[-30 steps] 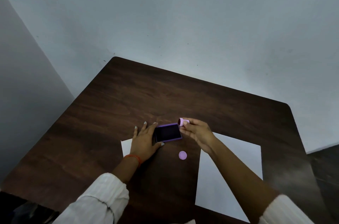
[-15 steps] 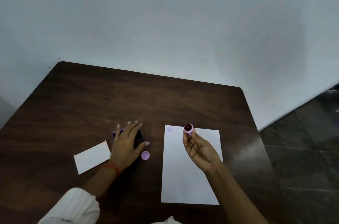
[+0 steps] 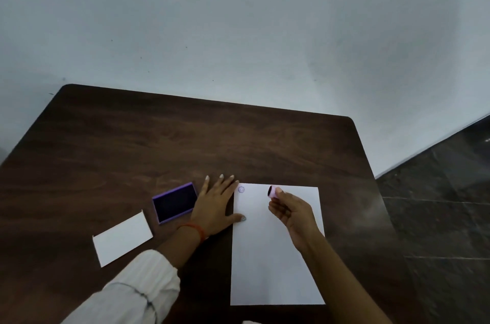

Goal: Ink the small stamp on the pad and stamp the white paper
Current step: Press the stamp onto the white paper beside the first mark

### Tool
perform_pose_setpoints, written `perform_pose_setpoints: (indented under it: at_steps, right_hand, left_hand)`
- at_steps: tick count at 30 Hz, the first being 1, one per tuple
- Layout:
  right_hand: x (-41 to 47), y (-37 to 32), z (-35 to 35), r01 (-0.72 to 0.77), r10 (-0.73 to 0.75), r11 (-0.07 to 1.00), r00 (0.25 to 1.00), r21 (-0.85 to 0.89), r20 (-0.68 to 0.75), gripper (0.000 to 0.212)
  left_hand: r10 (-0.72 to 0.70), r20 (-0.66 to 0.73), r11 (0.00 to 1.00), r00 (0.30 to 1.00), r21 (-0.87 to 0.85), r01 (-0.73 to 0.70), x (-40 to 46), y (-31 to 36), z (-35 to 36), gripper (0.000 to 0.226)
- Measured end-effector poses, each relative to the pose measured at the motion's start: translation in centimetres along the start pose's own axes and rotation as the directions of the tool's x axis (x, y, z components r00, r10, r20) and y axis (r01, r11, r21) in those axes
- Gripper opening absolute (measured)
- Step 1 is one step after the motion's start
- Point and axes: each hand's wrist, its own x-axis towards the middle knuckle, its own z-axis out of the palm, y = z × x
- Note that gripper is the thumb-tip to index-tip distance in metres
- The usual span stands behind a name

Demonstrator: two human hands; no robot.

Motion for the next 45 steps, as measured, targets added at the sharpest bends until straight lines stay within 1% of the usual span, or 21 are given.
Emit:
perform_pose_setpoints:
  at_steps: [1, 3, 5, 7, 10, 13, 16, 19, 28, 34, 38, 40, 42, 45]
  right_hand:
    - [0.3, 0.1, 0.4, 0.047, -0.052, 0.992, 0.998, -0.12, -0.04, 0.008]
    - [0.9, 0.4, 1.3, 0.155, -0.194, 0.922, 0.978, -0.354, -0.077, 0.013]
    - [1.5, 0.6, 2.0, 0.274, -0.351, 0.8, 0.935, -0.533, -0.046, 0.016]
    - [2.1, 0.5, 2.8, 0.363, -0.449, 0.672, 0.893, -0.645, 0.034, 0.016]
    - [2.9, 0.6, 3.5, 0.406, -0.476, 0.516, 0.868, -0.754, 0.142, 0.021]
    - [3.6, 0.8, 3.9, 0.405, -0.48, 0.362, 0.853, -0.839, 0.205, 0.025]
    - [4.0, 0.6, 4.2, 0.385, -0.442, 0.277, 0.865, -0.88, 0.239, 0.028]
    - [4.0, 0.5, 4.5, 0.37, -0.415, 0.216, 0.873, -0.904, 0.258, 0.029]
    - [3.5, 0.3, 5.2, 0.337, -0.374, 0.101, 0.885, -0.936, 0.278, 0.033]
    - [3.3, 0.1, 5.8, 0.301, -0.313, 0.007, 0.907, -0.954, 0.284, 0.034]
    - [3.1, -0.1, 6.2, 0.26, -0.297, -0.071, 0.916, -0.963, 0.269, 0.036]
    - [3.0, -0.1, 6.5, 0.266, -0.301, -0.106, 0.91, -0.958, 0.285, 0.036]
    - [3.1, -0.2, 6.5, 0.277, -0.295, -0.098, 0.91, -0.956, 0.293, 0.035]
    - [3.3, -0.2, 6.5, 0.287, -0.284, -0.051, 0.914, -0.957, 0.289, 0.035]
  left_hand:
    - [-0.002, 0.007, 1.0, 1.0, -0.001, 0.002, 0.0, -0.1, 0.1, 0.088]
    - [0.0, 0.006, 1.0, 1.0, -0.006, 0.0, 0.0, -0.3, 0.3, 0.088]
    - [0.002, 0.009, 1.0, 1.0, -0.013, -0.002, 0.0, -0.4, 0.4, 0.087]
    - [-0.002, 0.019, 1.0, 1.0, -0.02, 0.002, 0.1, -0.5, 0.4, 0.088]
    - [-0.003, 0.023, 0.999, 1.0, -0.038, 0.004, 0.0, -0.7, 0.6, 0.088]
    - [0.004, 0.015, 0.998, 1.0, -0.057, -0.003, 0.0, -0.8, 0.6, 0.088]
    - [0.016, 0.016, 0.999, 1.0, -0.049, -0.015, 0.1, -0.8, 0.6, 0.089]
    - [0.017, 0.022, 0.999, 1.0, -0.044, -0.016, 0.1, -0.8, 0.6, 0.09]
    - [0.021, 0.033, 0.999, 0.999, -0.036, -0.02, 0.1, -0.8, 0.6, 0.089]
    - [0.021, 0.035, 0.999, 0.999, -0.033, -0.02, 0.2, -0.8, 0.7, 0.089]
    - [0.025, 0.029, 0.999, 0.999, -0.036, -0.024, 0.2, -0.9, 0.7, 0.089]
    - [0.024, 0.023, 0.999, 0.999, -0.04, -0.023, 0.2, -0.9, 0.8, 0.089]
    - [0.026, 0.023, 0.999, 0.999, -0.039, -0.025, 0.2, -0.9, 0.8, 0.089]
    - [0.024, 0.023, 0.999, 0.999, -0.041, -0.023, 0.3, -1.0, 0.8, 0.089]
